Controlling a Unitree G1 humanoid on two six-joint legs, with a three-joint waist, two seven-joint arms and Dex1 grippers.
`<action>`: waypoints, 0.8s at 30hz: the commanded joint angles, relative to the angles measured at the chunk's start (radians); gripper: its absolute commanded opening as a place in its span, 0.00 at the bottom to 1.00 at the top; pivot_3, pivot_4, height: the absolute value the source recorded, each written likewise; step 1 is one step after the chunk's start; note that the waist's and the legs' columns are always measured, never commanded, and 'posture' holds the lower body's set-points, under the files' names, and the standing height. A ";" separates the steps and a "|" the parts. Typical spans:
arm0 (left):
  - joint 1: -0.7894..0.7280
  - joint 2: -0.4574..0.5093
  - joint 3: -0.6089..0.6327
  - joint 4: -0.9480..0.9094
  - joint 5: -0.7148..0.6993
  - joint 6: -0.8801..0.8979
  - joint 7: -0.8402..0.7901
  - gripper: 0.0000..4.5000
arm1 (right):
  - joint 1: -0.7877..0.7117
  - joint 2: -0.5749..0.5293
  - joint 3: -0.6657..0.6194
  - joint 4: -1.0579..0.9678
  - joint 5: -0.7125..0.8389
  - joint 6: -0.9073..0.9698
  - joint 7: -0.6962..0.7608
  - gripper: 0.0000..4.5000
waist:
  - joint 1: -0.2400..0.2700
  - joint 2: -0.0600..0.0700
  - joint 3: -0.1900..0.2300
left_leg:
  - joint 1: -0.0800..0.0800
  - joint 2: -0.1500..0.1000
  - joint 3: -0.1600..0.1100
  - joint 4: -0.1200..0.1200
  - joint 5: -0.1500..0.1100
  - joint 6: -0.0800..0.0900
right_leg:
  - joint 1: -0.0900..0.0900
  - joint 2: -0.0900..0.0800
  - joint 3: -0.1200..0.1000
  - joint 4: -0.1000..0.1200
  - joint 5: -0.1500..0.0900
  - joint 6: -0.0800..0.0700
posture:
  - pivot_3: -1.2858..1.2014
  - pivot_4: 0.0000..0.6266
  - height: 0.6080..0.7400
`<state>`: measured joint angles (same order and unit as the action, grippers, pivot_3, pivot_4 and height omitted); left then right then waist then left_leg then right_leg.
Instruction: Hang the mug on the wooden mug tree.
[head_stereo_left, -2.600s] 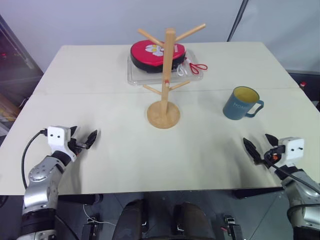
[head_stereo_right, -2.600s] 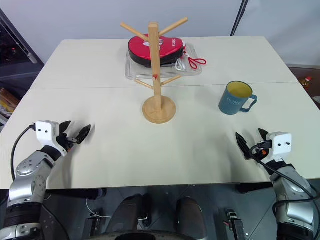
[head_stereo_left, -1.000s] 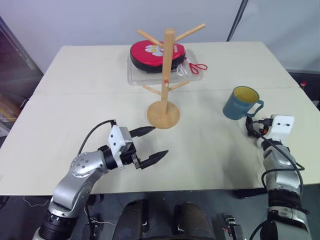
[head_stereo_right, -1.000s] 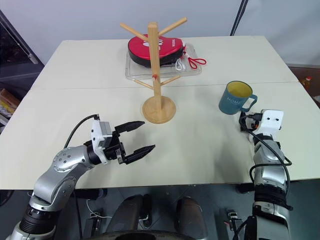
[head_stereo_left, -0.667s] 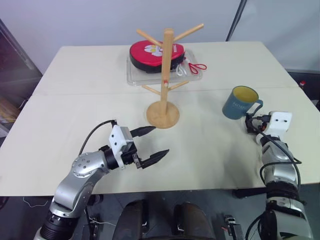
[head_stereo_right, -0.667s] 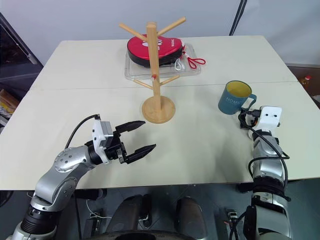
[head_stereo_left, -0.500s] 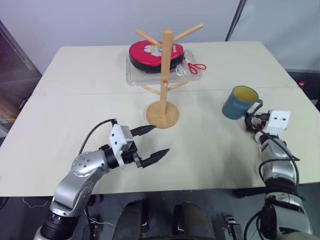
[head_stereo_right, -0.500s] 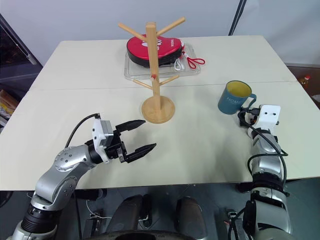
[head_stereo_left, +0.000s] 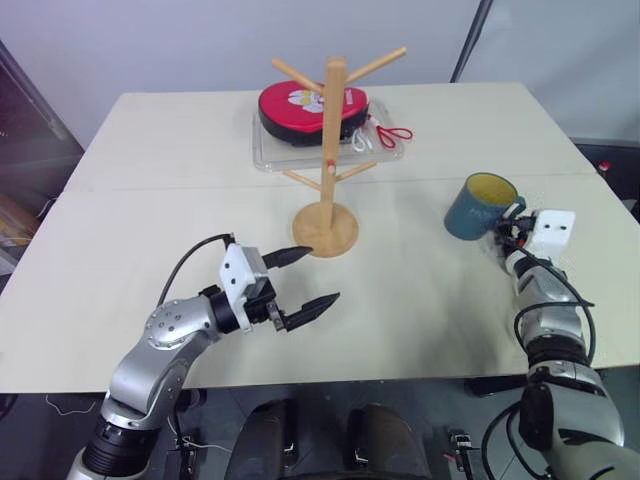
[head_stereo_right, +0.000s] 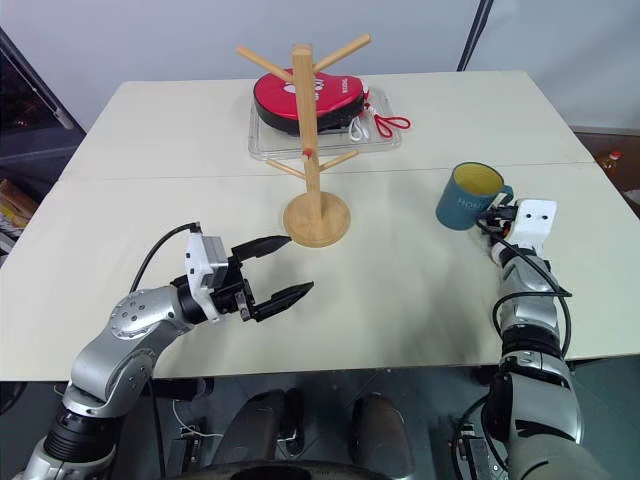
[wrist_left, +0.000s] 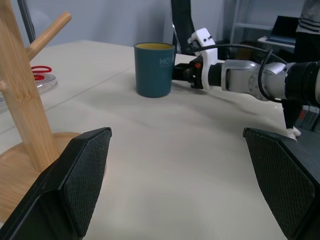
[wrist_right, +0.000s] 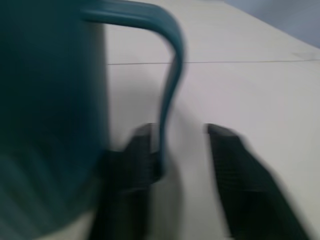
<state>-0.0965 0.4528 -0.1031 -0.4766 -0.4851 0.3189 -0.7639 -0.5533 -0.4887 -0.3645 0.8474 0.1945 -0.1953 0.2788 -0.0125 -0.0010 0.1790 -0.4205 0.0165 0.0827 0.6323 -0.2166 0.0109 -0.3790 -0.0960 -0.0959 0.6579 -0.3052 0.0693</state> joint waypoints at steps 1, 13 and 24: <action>-0.008 -0.006 0.010 -0.027 -0.012 -0.016 0.000 1.00 | -0.002 0.002 -0.014 -0.034 0.038 -0.018 0.037 0.01 | 0.000 0.000 0.000 | 0.000 0.000 0.000 0.000 0.000 0.000 | 0.000 0.000 0.000 0.000 0.000 0.000 | 0.52 0.24 1.00; 0.011 0.008 0.053 -0.035 -0.009 -0.010 0.024 1.00 | 0.270 -0.108 0.162 -0.799 -0.015 0.136 0.223 0.01 | -0.001 0.002 0.001 | -0.001 0.000 0.000 0.000 -0.003 0.004 | -0.001 -0.001 0.000 0.000 0.000 0.000 | 0.52 0.24 1.00; -0.061 0.074 0.197 0.119 -0.003 -0.039 0.012 1.00 | 0.202 -0.145 0.478 -1.539 -0.091 0.733 0.212 0.01 | 0.008 -0.001 0.001 | -0.006 0.000 0.000 0.001 -0.003 0.004 | -0.007 -0.001 0.000 0.001 0.000 0.000 | 0.52 0.24 1.00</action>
<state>-0.1414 0.5167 0.0661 -0.3523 -0.4885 0.3065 -0.7457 -0.3230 -0.6429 0.0970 -0.6168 0.1178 0.4735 0.5110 -0.0046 -0.0022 0.1802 -0.4272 0.0167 0.0822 0.6328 -0.2194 0.0150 -0.3871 -0.0971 -0.0954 0.6589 -0.3053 0.0693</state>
